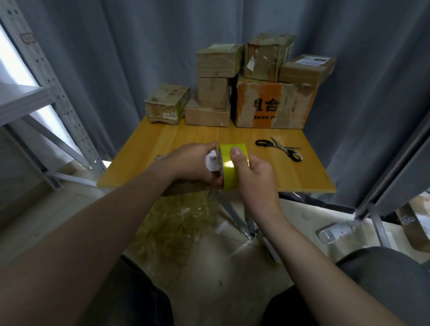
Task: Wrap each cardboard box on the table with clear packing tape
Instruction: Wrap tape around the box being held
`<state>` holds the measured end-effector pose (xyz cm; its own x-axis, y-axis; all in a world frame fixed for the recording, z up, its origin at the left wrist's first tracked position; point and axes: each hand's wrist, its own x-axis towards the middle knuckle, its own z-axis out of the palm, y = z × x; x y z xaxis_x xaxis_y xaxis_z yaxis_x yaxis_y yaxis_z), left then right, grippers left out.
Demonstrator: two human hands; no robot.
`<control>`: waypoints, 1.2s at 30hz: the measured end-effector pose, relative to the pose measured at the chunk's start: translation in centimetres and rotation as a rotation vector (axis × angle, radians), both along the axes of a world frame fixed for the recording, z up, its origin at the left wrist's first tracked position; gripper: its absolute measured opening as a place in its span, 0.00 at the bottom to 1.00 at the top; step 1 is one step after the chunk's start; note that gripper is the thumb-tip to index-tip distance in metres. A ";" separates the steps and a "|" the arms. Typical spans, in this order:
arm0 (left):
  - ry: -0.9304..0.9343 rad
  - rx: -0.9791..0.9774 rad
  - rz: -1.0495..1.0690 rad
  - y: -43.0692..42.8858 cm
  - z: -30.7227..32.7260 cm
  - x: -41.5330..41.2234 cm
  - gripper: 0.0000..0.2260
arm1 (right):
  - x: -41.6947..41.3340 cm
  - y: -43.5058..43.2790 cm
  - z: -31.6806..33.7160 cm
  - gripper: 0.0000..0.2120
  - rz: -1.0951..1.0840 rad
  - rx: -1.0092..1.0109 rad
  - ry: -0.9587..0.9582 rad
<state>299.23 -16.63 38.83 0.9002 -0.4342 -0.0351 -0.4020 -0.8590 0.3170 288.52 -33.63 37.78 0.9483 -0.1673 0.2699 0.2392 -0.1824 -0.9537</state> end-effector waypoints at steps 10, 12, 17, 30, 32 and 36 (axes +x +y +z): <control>0.013 0.096 0.015 -0.1 0.2 -0.3 0.49 | -5.6 -0.5 -5.2 0.19 0.064 0.068 0.237; 0.022 0.102 -0.022 -0.1 0.1 -0.1 0.48 | -5.5 -0.4 -6.0 0.19 0.056 0.026 0.256; 0.065 0.258 -0.167 0.1 0.2 -0.8 0.40 | -5.4 -0.4 -6.6 0.16 0.054 0.094 0.296; -0.148 0.170 -0.306 0.9 -1.3 -1.4 0.24 | -4.7 0.1 -7.2 0.19 0.075 0.132 0.278; -0.134 0.182 -0.305 0.8 -1.1 -1.0 0.25 | -4.6 0.1 -6.8 0.20 0.067 0.114 0.270; -0.118 0.183 -0.294 0.6 -1.1 -0.5 0.25 | -4.0 0.4 -6.1 0.24 0.049 0.014 0.264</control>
<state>298.72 -16.00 37.78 0.7400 -0.6715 -0.0396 -0.6651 -0.7392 0.1059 284.52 -33.28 31.68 0.9926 -0.1210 0.0101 -0.0098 -0.1632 -0.9865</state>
